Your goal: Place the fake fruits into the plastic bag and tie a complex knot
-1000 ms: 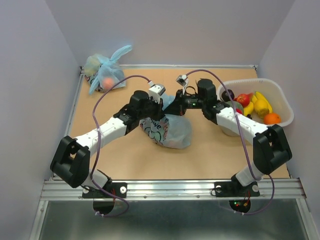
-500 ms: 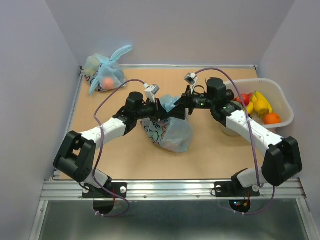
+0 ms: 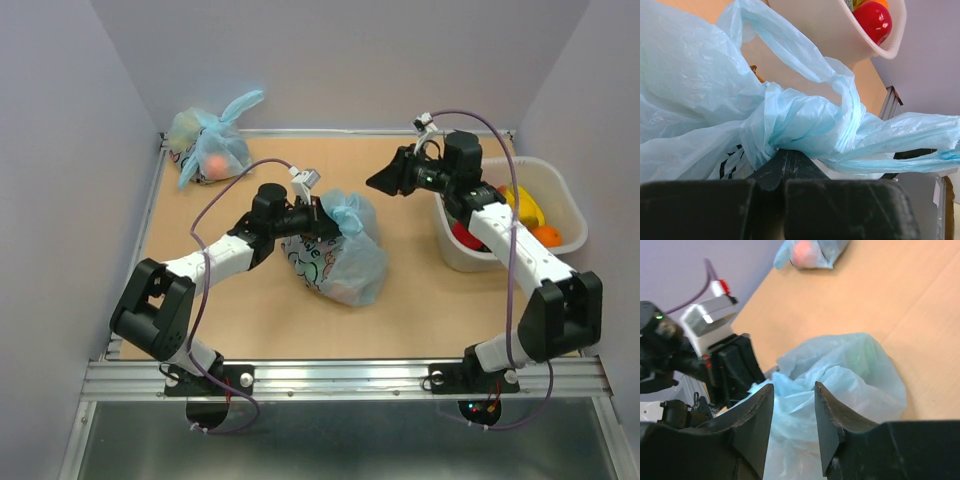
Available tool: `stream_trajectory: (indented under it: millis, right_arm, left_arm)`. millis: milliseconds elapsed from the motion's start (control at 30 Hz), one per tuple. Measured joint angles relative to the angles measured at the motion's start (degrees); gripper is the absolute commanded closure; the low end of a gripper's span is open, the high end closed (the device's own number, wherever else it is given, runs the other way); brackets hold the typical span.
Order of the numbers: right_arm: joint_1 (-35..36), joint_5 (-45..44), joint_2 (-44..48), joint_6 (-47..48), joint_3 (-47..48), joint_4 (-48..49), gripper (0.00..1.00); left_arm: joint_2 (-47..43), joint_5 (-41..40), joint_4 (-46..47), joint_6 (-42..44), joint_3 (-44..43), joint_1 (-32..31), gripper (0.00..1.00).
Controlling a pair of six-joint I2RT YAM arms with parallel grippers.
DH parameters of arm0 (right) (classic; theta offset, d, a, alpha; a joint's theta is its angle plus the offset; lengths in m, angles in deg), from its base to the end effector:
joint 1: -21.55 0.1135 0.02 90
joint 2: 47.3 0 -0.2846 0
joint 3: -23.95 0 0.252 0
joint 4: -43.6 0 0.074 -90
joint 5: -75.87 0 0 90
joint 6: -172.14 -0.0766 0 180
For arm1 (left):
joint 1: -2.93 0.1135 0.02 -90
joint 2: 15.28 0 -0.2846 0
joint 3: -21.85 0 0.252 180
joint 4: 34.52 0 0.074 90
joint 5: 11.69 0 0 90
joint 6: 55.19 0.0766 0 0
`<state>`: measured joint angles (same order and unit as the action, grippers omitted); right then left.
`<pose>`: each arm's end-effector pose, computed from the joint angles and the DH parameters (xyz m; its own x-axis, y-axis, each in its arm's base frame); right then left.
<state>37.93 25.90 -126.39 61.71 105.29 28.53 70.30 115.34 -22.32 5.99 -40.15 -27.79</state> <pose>0.3193 0.1452 0.3734 -0.4849 0.1361 -0.8639 -0.6919 0.5445 0.4741 0.2872 -0.2243 0.2698 -0.5899 -0.0971 -0.8016 0.7202 0.3856 -0.5767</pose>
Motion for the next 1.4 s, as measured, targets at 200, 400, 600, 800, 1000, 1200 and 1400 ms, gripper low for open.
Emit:
stream_trajectory:
  millis: [200, 400, 600, 800, 1000, 1200, 1400]
  right_arm:
    - [-0.2, 4.5, -10.9, -0.6, 1.5, -0.5, 0.64]
    - [-0.1, 10.0, -13.6, -0.4, 0.5, -0.8, 0.55]
    - [1.1, 13.5, -12.1, -0.6, -5.9, -0.5, 0.26]
    - [5.8, 13.6, -10.9, -1.2, -11.3, -0.9, 0.12]
    - [8.5, 13.0, -11.2, -7.3, -12.6, 6.2, 0.08]
    - [9.7, 14.1, -14.3, -20.8, -14.0, 21.1, 0.08]
    - [8.8, 16.6, -12.2, -20.0, -14.2, 18.4, 0.08]
  left_arm:
    - [0.8, 0.0, 0.0, -0.4, 0.0, 0.0, 1.0]
    - [1.1, 0.0, 0.5, -0.5, 0.0, 0.0, 1.0]
    - [1.5, -0.3, 2.0, -0.9, 0.0, 0.1, 1.0]
    - [3.4, 1.7, 6.6, -3.3, -0.1, 0.8, 1.0]
    - [5.2, 8.2, 13.8, -7.6, 0.5, 1.1, 1.0]
    - [5.5, 12.8, 20.0, -11.4, 1.8, 2.2, 1.0]
    - [5.8, 15.6, 22.3, -13.5, 1.9, 2.8, 1.0]
